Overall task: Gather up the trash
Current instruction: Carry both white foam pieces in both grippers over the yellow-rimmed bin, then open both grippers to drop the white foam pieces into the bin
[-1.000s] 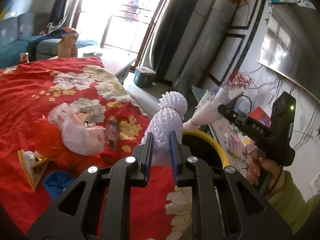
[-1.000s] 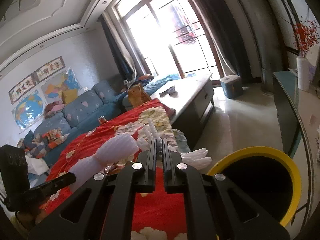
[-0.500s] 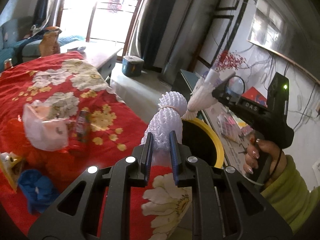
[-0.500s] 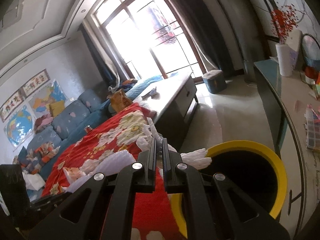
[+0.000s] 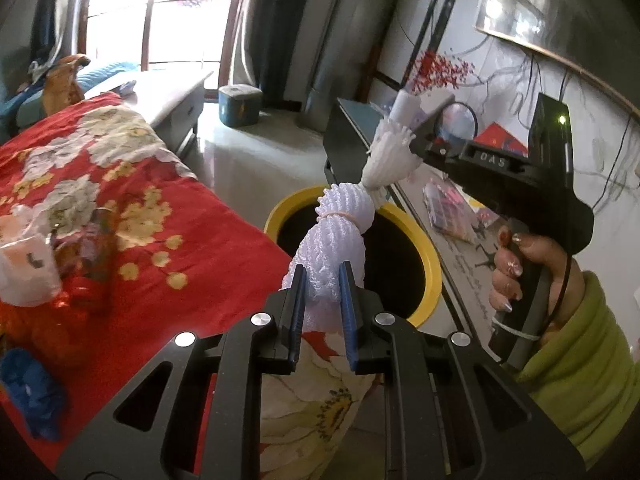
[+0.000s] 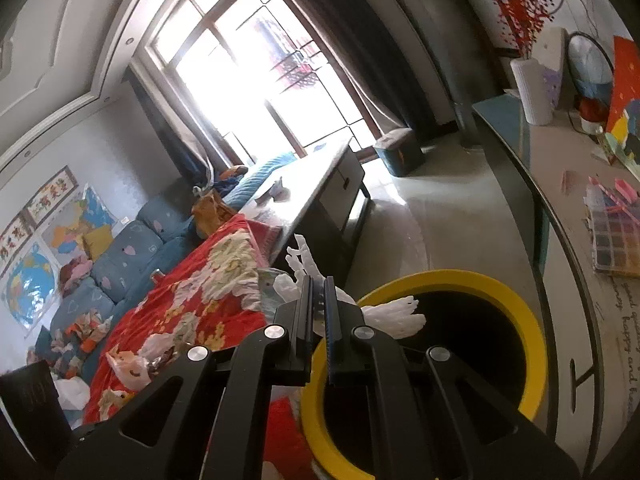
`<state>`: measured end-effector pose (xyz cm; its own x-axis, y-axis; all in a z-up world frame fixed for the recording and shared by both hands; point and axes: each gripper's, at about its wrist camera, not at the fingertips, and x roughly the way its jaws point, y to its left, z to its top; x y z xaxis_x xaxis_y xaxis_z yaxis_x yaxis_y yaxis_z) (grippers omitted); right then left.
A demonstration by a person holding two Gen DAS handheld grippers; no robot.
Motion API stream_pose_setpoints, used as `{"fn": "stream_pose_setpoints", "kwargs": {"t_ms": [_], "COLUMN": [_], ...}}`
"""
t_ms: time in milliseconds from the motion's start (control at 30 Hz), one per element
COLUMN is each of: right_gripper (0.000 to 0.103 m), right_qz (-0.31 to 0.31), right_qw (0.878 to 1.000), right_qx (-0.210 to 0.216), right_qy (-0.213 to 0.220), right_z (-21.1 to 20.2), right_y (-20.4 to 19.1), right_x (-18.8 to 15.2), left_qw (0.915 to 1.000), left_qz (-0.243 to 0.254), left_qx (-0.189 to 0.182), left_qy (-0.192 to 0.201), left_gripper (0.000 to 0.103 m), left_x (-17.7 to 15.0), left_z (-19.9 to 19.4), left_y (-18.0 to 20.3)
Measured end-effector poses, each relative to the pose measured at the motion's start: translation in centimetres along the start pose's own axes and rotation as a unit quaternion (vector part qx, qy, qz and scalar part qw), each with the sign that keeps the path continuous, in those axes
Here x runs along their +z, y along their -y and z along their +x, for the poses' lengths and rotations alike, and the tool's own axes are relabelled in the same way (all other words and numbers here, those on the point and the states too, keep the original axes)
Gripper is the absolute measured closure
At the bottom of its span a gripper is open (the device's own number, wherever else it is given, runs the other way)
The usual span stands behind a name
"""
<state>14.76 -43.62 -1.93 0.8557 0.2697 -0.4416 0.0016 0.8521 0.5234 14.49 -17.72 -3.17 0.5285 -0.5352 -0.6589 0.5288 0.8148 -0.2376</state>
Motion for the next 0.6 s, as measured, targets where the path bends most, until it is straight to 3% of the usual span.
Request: {"fn": "stream_pose_setpoints", "kwargs": {"t_ms": [400,500,533,600], "right_gripper": [0.097,0.096,0.094,0.071], "right_qz": [0.031,0.038,0.041,0.042], "right_qw": [0.999,0.998,0.998,0.997], "right_qx": [-0.007,-0.015,-0.020,-0.034], "right_qy": [-0.025,-0.039,-0.043,-0.046], "right_z": [0.9,1.3,1.4,1.5], "right_y": [3.2,3.9,4.1,4.3], "right_x": [-0.5,-0.7,-0.8,-1.0], "left_qw": [0.9974,0.9963,0.9963,0.9968], "left_qz": [0.051,0.062,0.065,0.061], "left_qx": [-0.003,0.003,0.008,0.011], "left_qy": [-0.051,-0.059,-0.055,-0.051], "left_gripper": [0.091,0.087,0.083,0.064], "left_x": [-0.4,-0.2,0.0,0.3], "left_z": [4.7,5.8,6.1,6.4], "left_y": [3.1,3.7,3.7,3.5]}}
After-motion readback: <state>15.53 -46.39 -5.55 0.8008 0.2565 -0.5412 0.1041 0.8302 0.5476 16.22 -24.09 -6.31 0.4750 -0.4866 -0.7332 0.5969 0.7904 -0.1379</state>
